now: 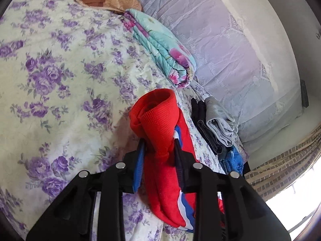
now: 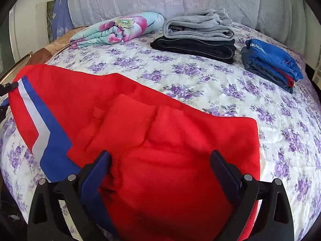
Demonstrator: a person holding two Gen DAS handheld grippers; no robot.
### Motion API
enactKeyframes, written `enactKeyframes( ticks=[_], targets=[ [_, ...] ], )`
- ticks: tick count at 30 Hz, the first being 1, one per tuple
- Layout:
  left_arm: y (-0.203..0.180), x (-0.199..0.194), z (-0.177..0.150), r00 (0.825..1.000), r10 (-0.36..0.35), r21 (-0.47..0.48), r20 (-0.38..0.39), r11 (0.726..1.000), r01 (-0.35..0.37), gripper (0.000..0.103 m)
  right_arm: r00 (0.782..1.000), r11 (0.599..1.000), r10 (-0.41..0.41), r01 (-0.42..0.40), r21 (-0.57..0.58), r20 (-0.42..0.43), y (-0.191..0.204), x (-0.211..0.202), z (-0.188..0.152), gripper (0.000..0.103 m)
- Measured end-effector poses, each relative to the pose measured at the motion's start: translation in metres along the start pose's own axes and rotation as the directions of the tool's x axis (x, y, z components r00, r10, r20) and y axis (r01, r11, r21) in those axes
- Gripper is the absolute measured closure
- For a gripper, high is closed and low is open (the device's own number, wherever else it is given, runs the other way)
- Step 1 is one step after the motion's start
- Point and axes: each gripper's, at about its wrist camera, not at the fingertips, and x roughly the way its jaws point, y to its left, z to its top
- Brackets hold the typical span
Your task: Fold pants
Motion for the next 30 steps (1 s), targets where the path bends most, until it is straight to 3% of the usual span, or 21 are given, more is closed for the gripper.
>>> enactKeyframes(
  ticks=[5,9,16,22,26,27,30],
  targets=[
    [-0.053,-0.015,-0.009,0.999,0.009,0.185,0.046,0.983,-0.017,0.078,0.990,0.995,0.053,-0.063,0.072,0.133,-0.015,-0.028,-0.006,0.004],
    [-0.103,-0.019,-0.028,0.996,0.013,0.362,0.089,0.931,-0.044,0.081,0.981,0.982,0.026,-0.061,0.178,0.192,-0.050,-0.046,-0.016,0.004],
    [-0.200,0.004,-0.088,0.996,-0.049,0.631,0.076,0.776,-0.009,0.082,0.972,0.896,-0.065,-0.042,0.442,0.224,-0.134,-0.071,-0.052,0.004],
    [-0.267,0.045,-0.194,0.988,-0.118,0.781,-0.098,0.606,0.150,0.087,0.965,0.831,-0.131,-0.018,0.556,0.227,-0.177,-0.080,-0.080,0.004],
    [-0.269,0.085,-0.276,0.972,-0.027,0.857,-0.232,0.468,0.217,0.090,0.967,0.804,-0.129,-0.026,0.594,0.218,-0.192,-0.076,-0.094,0.004],
    [-0.264,0.093,-0.288,0.963,0.003,0.860,-0.269,0.452,0.238,0.090,0.969,0.799,-0.123,-0.032,0.601,0.214,-0.195,-0.074,-0.097,0.004],
    [-0.254,0.092,-0.290,0.952,0.004,0.839,-0.307,0.473,0.269,0.089,0.967,0.796,-0.108,-0.055,0.603,0.230,-0.196,-0.073,-0.102,0.004]
  ],
)
